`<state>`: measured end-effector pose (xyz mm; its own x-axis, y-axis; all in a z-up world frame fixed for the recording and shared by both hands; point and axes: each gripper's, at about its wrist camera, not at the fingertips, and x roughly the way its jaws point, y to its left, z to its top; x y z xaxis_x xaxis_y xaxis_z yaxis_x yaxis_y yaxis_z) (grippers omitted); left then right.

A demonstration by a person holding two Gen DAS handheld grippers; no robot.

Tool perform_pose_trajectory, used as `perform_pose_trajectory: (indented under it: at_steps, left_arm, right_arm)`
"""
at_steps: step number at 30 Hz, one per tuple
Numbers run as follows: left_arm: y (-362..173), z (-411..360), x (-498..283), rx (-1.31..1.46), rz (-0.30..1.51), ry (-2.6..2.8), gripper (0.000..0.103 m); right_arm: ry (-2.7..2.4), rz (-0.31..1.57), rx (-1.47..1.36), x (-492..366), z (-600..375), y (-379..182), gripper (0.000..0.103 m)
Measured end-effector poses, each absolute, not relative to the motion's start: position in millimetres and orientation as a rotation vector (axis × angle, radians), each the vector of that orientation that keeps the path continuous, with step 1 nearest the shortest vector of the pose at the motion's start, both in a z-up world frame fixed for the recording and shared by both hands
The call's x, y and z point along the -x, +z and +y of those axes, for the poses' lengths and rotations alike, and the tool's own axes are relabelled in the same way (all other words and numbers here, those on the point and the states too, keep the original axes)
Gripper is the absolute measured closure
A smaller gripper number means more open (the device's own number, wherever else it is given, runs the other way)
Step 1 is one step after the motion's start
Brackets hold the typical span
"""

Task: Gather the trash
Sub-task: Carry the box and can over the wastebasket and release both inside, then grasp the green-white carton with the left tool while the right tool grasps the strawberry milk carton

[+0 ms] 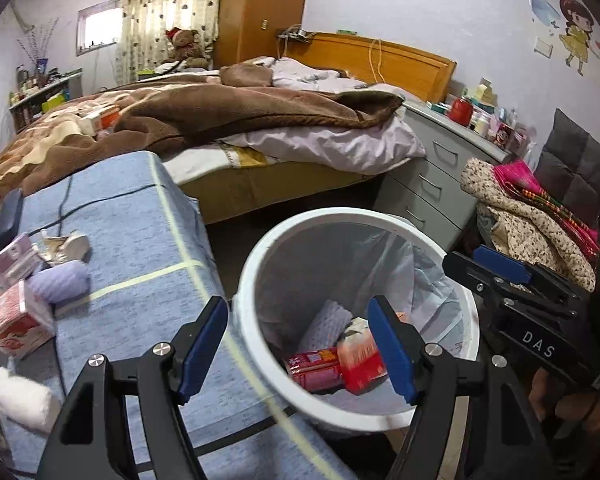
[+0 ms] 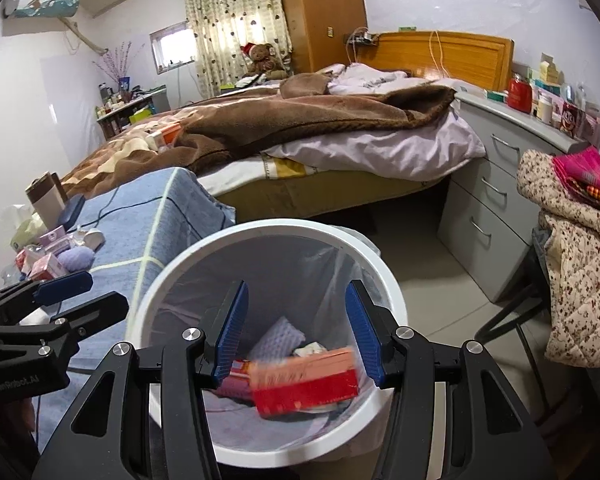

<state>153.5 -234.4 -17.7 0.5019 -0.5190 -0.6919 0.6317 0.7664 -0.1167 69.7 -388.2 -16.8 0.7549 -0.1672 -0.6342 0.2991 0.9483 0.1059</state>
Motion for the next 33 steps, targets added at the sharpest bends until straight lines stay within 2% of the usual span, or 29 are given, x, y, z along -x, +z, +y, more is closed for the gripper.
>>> perform_pose_trajectory:
  at_steps: [11, 16, 33]
  left_arm:
    - [-0.5, -183.0, -144.6, -0.116, 0.734, -0.61, 0.028]
    - [0.3, -150.1, -142.0, -0.089, 0.721, -0.55, 0.026]
    - [-7.7, -38.6, -141.7, 0.0, 0.712, -0.279, 0.025]
  right_arm:
    - [-0.196, 0.642, -0.18, -72.9, -358.6, -9.8, 0.05]
    - [-0.147, 0.633, -0.156, -77.9, -341.0, -8.4, 0.038]
    - [0.084, 0.627, -0.05, -115.2, -262.9, -6.0, 0.037]
